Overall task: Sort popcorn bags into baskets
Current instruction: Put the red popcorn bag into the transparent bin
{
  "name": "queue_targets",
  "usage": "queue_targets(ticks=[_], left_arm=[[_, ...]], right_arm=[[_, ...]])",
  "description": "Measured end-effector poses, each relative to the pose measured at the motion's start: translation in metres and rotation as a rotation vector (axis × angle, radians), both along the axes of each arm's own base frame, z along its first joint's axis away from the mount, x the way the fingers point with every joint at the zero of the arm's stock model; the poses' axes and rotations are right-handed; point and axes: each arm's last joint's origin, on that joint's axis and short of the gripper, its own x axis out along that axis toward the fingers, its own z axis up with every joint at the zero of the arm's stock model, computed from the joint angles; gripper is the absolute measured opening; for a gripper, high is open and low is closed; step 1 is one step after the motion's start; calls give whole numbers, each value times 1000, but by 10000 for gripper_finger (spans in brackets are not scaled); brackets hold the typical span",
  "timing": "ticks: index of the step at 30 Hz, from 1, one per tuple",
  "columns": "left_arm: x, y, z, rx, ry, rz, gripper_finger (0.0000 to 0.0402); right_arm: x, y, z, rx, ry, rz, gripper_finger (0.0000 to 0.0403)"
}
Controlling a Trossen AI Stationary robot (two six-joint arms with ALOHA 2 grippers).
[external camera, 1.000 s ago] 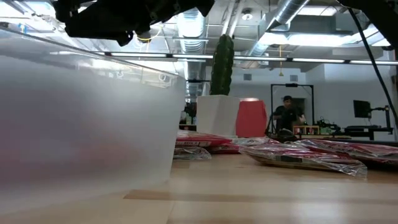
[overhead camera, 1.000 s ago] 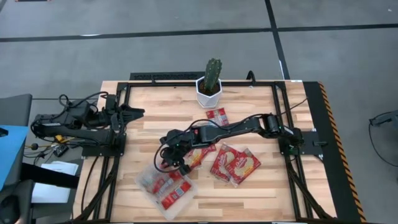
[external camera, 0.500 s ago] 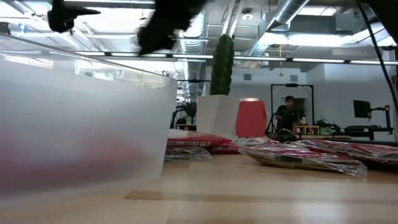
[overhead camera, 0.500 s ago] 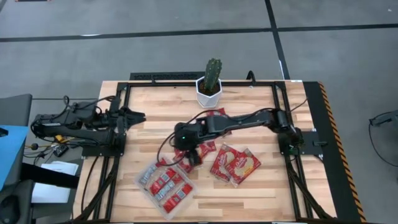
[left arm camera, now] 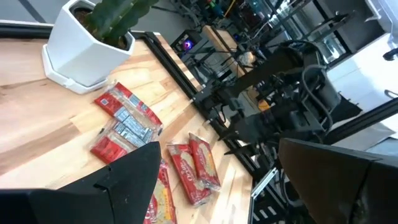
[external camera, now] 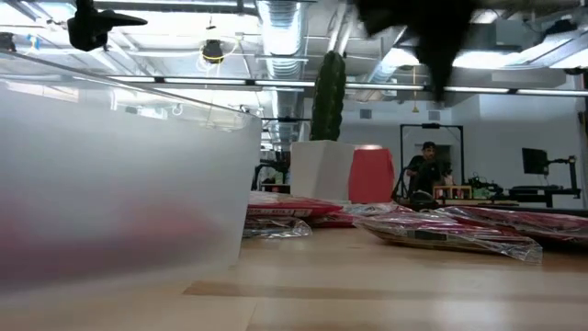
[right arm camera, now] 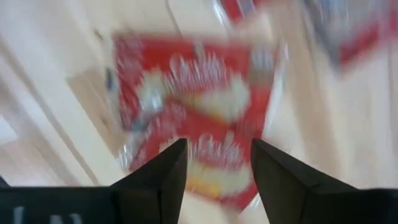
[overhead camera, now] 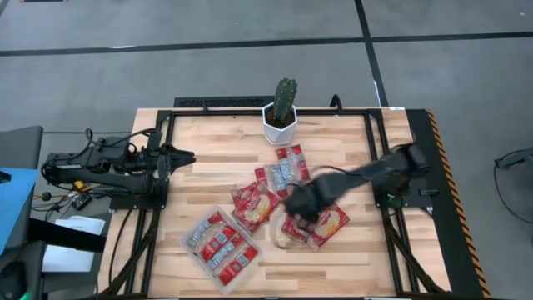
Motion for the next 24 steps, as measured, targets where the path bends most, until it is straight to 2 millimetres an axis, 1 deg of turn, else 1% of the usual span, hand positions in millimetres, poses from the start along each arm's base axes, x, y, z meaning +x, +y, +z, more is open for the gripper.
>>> queue_targets(ticks=[3,7,10,13,16,18,24], left_arm=[[0,0,0,-10,-3,19,316],[0,2,0,-18,-7,57,316],[-1,2,0,-28,-10,78,316],[-1,2,0,-40,-13,84,316],[-1,2,0,-42,-14,84,316],[-1,2,0,-44,-14,84,316],[-1,3,0,-52,-17,108,316]], right_arm=[[-42,16,-12,42,-53,-239,214],[-90,32,-31,103,-102,-487,235],[-119,38,-48,134,-107,-686,256],[-139,44,-66,168,-138,-857,278],[-149,53,-78,210,-224,-998,296],[-150,56,-86,216,-220,-1002,304],[-132,58,-109,172,-229,-1045,306]])
